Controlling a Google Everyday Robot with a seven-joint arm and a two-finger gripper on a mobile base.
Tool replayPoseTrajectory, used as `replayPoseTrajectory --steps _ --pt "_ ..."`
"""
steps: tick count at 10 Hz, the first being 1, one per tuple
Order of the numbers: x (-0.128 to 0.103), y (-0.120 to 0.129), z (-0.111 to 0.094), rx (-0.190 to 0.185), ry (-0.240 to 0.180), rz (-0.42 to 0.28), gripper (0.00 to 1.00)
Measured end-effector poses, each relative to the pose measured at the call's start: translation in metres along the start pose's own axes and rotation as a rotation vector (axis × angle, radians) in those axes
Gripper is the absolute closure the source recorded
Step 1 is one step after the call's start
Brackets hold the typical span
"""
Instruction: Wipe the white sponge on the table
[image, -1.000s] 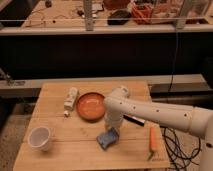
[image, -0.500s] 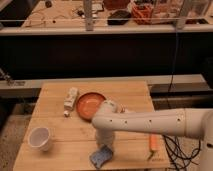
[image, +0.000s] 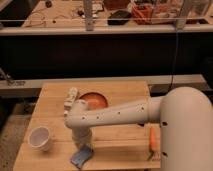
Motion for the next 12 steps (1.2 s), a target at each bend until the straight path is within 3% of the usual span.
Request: replayPoseTrajectory --steps 3,5,9,12 --pt "0.048 -0.019 -0.022 0.041 0.042 -0.011 1.00" --pt "0.064 -0.004 -0.033 0.053 0.060 0.035 1.00" --pt "0.080 0.077 -0.033 0.069 0.074 0.199 1.00" --pt "0.070 0.134 -0.035 0.091 0.089 0.312 1.00"
